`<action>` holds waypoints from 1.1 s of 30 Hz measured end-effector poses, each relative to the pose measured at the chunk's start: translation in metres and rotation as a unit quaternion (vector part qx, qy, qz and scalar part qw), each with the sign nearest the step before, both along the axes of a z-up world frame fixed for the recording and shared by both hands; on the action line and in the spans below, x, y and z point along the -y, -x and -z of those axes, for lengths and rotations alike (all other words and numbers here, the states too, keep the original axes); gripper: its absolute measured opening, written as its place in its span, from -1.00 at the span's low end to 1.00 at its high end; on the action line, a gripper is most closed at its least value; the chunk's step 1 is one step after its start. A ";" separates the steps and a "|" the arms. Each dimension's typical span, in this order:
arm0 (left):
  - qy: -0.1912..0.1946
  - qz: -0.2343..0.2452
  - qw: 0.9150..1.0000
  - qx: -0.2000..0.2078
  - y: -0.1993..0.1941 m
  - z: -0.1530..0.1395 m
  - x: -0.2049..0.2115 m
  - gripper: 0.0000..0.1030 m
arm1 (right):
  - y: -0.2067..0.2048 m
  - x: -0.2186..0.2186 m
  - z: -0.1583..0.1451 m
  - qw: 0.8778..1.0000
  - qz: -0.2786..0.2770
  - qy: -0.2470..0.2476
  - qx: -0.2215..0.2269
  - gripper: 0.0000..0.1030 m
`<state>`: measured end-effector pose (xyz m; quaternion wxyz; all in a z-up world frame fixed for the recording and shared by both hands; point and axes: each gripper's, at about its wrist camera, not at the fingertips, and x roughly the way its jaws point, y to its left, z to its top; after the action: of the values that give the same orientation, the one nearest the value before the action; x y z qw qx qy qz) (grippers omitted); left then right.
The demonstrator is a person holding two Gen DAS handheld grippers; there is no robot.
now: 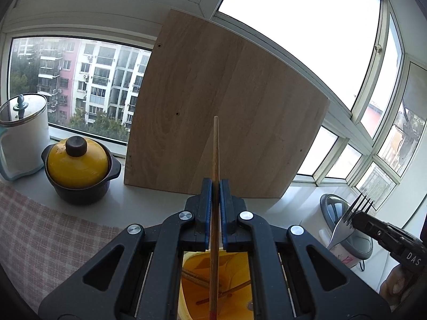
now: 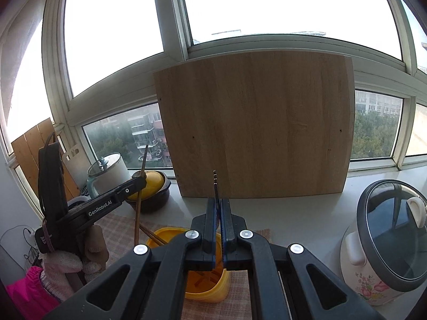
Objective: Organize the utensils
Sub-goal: 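Lower the fork into the container and open the right tool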
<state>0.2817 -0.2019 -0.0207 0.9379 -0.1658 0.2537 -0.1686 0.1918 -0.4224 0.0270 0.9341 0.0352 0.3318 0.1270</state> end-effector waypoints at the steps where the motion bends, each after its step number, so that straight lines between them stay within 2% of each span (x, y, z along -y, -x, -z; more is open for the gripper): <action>1: 0.000 -0.002 1.000 0.004 -0.001 -0.002 0.001 -0.93 | -0.001 0.001 0.002 1.000 0.001 0.001 -0.003 -1.00; 8: -0.013 -0.002 1.000 0.012 -0.008 -0.002 0.012 -0.93 | -0.007 0.005 0.015 1.000 0.006 0.004 -0.020 -1.00; 19: -0.048 0.037 0.998 -0.017 0.012 0.023 0.029 -0.93 | -0.007 -0.003 0.038 0.998 -0.007 0.006 -0.055 -1.00; 26: -0.060 0.044 0.997 -0.035 0.027 0.030 0.023 -0.93 | -0.003 -0.011 0.046 0.998 -0.017 0.006 -0.066 -1.00; 33: -0.074 0.060 0.994 -0.060 0.041 0.031 0.021 -0.93 | 0.001 -0.013 0.051 0.996 -0.024 -0.016 -0.086 -0.97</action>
<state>0.2409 -0.2229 -0.0520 0.9188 -0.0905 0.3307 -0.1953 0.1910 -0.4098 -0.0238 0.8981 0.0535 0.4095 0.1508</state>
